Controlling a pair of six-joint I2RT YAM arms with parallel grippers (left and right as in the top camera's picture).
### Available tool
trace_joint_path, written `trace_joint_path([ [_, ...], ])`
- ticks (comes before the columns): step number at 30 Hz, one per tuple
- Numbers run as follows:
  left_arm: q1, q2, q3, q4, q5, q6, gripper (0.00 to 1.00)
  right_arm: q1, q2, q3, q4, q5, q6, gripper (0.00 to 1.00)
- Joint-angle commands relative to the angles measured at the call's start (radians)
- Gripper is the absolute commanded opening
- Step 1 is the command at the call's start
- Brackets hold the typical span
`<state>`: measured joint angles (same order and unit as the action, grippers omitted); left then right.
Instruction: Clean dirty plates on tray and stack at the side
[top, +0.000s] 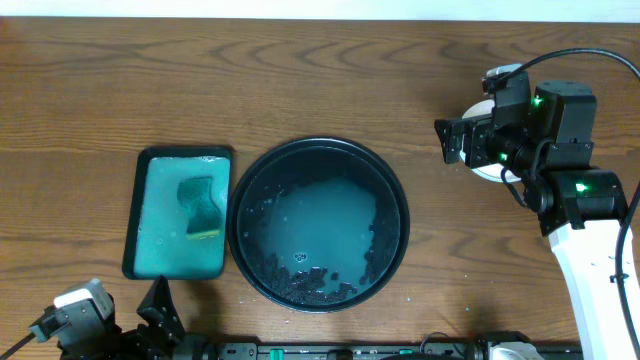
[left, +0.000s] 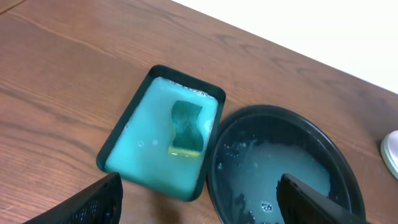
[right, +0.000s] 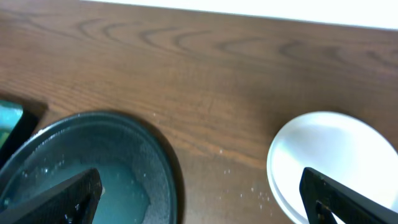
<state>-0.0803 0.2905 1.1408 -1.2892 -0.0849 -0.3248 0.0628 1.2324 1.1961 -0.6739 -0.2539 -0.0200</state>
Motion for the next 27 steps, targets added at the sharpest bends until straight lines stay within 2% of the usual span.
trace_joint_path([
  [1,0.003,0.001,-0.01,-0.017,0.011,-0.002,0.8,0.003,-0.01,0.014,-0.034,0.002,-0.019,0.99],
  [27,0.003,0.001,-0.01,-0.019,0.013,-0.001,0.79,0.004,-0.01,0.014,-0.064,-0.031,-0.018,0.99],
])
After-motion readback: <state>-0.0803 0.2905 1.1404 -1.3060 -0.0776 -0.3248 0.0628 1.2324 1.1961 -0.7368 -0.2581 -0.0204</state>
